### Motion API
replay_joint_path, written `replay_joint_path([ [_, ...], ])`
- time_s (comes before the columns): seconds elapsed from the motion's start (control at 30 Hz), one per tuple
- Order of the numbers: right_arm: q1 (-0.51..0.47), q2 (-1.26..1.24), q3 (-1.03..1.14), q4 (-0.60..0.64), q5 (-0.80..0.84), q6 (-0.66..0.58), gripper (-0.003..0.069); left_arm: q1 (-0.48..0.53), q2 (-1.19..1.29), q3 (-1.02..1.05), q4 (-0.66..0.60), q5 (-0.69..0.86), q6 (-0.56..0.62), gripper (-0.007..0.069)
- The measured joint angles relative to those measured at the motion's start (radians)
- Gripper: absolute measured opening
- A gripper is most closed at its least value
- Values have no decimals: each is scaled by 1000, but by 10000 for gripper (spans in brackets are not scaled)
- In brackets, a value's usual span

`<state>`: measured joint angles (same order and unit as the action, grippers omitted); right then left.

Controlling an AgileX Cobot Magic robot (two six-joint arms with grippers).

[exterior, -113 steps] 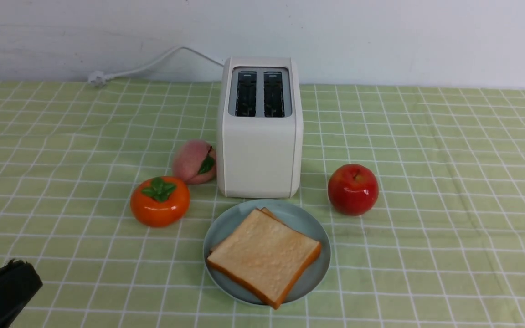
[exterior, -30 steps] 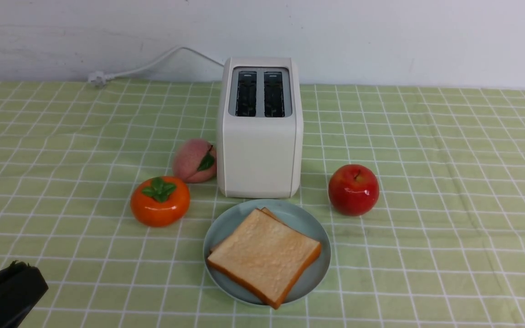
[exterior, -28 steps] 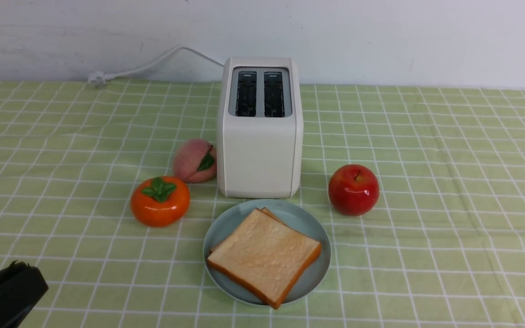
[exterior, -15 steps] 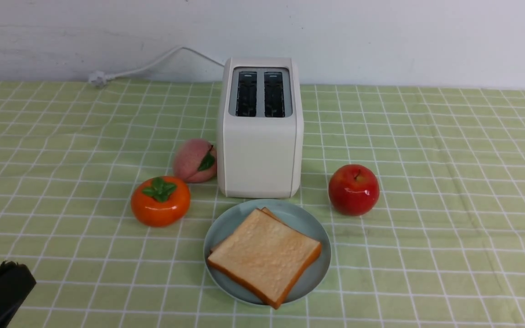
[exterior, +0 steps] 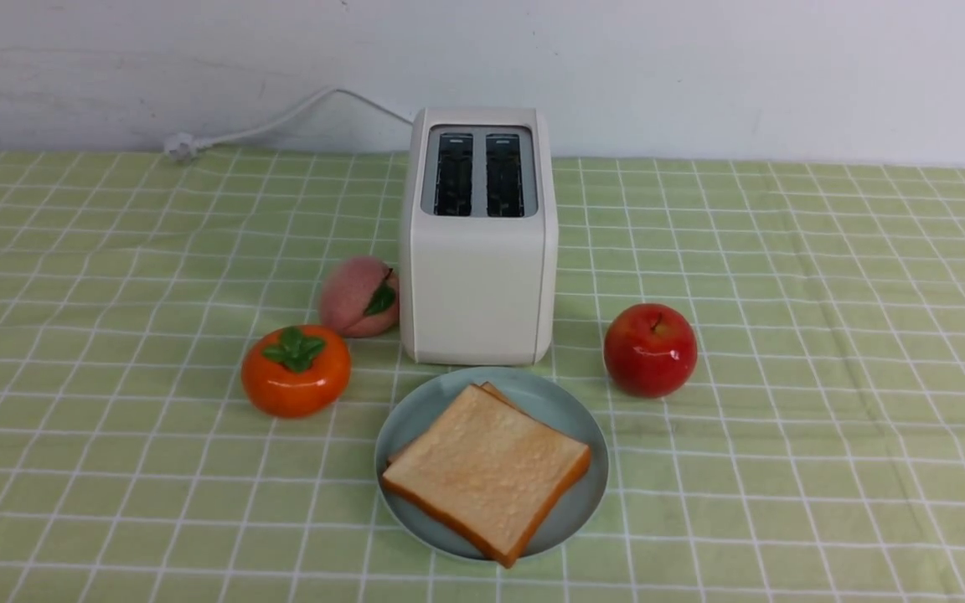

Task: Take toasted bread from bread machine on green coffee tablecloth place on plate.

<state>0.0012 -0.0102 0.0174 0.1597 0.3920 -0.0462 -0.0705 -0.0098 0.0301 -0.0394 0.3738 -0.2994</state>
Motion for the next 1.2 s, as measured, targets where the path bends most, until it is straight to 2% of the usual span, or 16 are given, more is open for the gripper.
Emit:
replay_joint_path([
  [1.2, 0, 0, 0, -3, 1, 0, 66, 0, 0, 0, 3, 16, -18, -13],
])
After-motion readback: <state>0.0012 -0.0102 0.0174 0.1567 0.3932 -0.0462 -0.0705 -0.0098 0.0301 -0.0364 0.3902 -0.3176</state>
